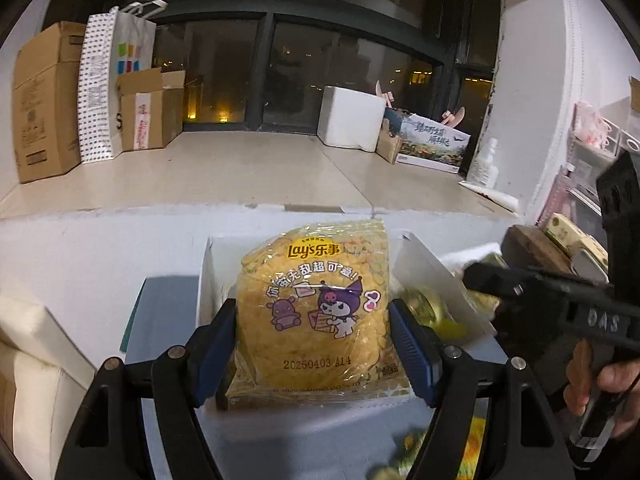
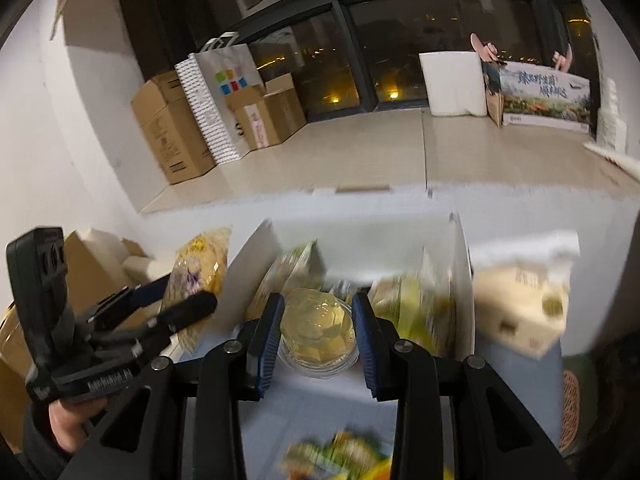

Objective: Organize snacks
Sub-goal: 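Carry the jelly cup and cracker pack into the box and open both tools, then grasp the green pea snack pack with the right tool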

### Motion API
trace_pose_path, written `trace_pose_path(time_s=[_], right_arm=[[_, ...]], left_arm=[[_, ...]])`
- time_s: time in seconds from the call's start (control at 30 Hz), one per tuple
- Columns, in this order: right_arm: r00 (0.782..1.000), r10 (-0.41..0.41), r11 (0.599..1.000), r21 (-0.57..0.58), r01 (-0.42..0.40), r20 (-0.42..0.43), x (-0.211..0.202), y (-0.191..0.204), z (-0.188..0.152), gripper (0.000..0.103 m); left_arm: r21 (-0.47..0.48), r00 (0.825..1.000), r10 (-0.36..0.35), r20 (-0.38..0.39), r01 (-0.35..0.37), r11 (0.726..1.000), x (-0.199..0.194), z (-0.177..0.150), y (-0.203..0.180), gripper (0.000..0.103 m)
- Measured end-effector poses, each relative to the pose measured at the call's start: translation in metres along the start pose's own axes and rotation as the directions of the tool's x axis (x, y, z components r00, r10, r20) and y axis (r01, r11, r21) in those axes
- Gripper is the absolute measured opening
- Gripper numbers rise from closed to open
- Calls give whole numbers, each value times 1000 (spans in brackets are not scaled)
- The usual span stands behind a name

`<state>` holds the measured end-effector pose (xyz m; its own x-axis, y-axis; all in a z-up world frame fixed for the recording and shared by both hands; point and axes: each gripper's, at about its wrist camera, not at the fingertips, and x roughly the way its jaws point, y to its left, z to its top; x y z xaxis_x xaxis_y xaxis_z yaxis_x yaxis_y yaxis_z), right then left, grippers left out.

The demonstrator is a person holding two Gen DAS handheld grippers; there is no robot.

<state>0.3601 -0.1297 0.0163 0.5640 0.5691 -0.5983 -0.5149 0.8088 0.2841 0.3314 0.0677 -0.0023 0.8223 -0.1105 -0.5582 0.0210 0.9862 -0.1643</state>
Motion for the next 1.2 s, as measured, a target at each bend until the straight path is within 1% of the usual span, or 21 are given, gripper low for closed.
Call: trace_pose_path(time_s=[0.07,0.17,0.2,0.23,0.27,0.3,0.33,0.4,0.53,0.67,0.77,0.83,0.9,0.93,1.0,1.07,1.13,1.2], right_arm=[[1000,-13,1000,12,13,-19,21,-8,21,38],[997,-50,998,27,51,-50,46,-21,43,39],[997,-51,998,26,53,-61,53,-24,47,39],[996,-60,998,16,62,-64,60,-25,52,42],[995,-75,997,6,76,-63,65,-26,56,71],[993,-102,995,2,102,-58,70,-28,57,103],[993,-108,994,6,108,-53,70,-29,56,103],[997,-72,997,12,73,-40,69,-31,49,103],[994,-102,995,10,102,-34,64,-31,38,103],[996,-88,996,28,89,-18,47,-31,33,103],[998,-64,997,41,63,13,26,-26,29,103],[999,-38,999,36,37,39,4,-18,20,103],[997,-50,999,11,49,66,-17,-8,7,103],[995,-42,999,-18,44,90,-32,0,-5,103],[994,-39,998,-47,44,105,-52,9,-28,103],[995,-34,998,-58,40,98,-70,13,-55,103],[995,-33,998,-48,38,91,-85,14,-81,103],[996,-47,998,-40,50,79,-98,12,-108,103]], left_arm=[[0,1000,0,-13,0,1000,15,8,2,78],[18,999,50,-19,-50,999,41,19,5,79],[22,997,62,-39,-61,998,52,22,7,82],[23,995,65,-77,-64,998,62,24,8,93],[16,993,53,-108,-52,999,70,25,10,98],[14,993,38,-109,-36,999,72,24,11,102],[13,995,36,-97,-35,999,71,23,12,103],[2,995,42,-93,-42,999,69,20,15,103],[-54,994,26,-102,-31,998,61,15,24,103],[-29,996,45,-80,-47,998,40,12,21,103],[-19,998,25,-56,-26,999,13,10,15,103],[16,999,13,-30,-13,1000,-12,6,5,103],[57,1000,-15,-20,17,998,-42,-3,-6,103],[66,1000,-28,-8,28,997,-54,-7,-9,103],[69,1000,-25,14,24,997,-80,-21,-15,103],[57,1000,-29,3,29,998,-100,-37,-19,103],[45,999,-36,10,35,998,-119,-58,-22,103],[33,999,-41,10,40,999,-135,-80,-25,103]])
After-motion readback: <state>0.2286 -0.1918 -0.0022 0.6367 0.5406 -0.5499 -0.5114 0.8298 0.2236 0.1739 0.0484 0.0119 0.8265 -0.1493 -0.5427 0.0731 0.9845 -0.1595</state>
